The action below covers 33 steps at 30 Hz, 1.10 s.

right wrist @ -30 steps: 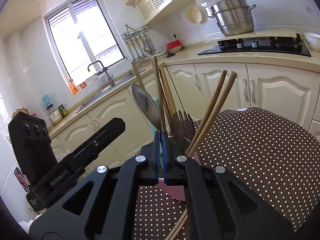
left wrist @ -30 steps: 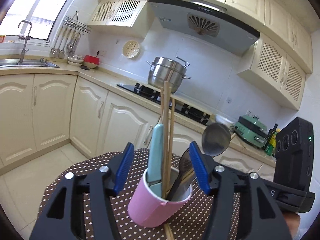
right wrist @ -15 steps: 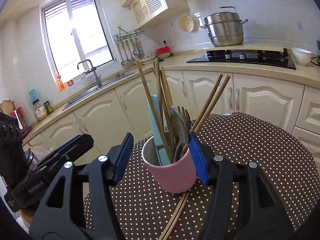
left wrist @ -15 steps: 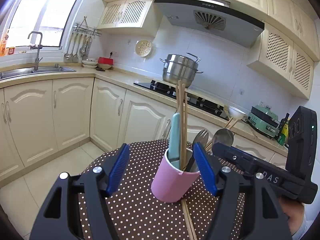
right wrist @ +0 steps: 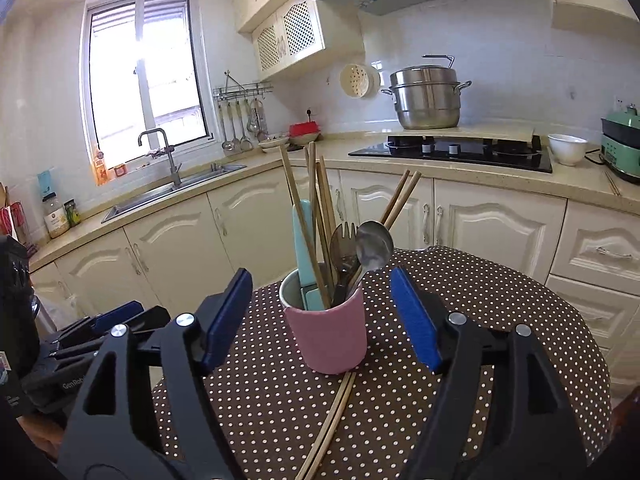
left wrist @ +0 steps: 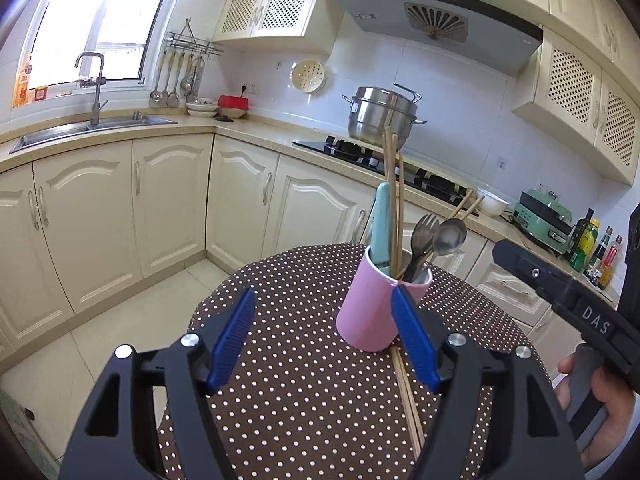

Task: Organize utensils
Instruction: 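Move both open tools back toward the two loose wooden chopsticks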

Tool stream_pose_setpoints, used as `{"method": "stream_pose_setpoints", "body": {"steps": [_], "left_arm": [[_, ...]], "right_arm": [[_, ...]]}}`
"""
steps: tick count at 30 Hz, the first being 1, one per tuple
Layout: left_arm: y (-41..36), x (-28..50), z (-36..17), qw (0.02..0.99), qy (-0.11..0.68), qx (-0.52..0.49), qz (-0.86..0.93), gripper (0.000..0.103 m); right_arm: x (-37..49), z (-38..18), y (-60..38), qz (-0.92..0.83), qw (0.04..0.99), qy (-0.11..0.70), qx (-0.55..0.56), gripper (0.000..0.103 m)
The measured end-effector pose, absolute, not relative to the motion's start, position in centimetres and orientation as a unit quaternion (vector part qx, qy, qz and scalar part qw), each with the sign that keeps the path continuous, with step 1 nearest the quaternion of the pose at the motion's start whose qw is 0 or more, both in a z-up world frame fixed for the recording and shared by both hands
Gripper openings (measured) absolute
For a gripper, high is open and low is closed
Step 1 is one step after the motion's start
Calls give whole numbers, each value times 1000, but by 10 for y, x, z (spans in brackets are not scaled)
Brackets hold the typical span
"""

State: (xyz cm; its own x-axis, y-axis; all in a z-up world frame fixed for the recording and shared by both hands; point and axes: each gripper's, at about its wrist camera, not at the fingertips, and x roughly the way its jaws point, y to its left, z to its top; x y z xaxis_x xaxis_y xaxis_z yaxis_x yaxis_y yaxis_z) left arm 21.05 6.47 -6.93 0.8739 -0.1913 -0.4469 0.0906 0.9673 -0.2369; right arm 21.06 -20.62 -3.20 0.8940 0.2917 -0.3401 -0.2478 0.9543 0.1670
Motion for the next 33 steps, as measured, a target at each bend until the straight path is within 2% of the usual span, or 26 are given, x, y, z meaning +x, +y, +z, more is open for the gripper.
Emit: {"method": "stream_pose_setpoints", "body": {"steps": [14,27,33], "left_arm": [[45,197,-85,952,275,-86,-103,72],[31,223,-139,885,424,-120,-152,72],[17,229,-160,871,451,-109,-161,72]], "right_arm": [[190,-75,-200,144,955,253,55,72],[189,-128,-221,113,933,337,44,74],[190,-147,-230,108,926,359,43,75]]}}
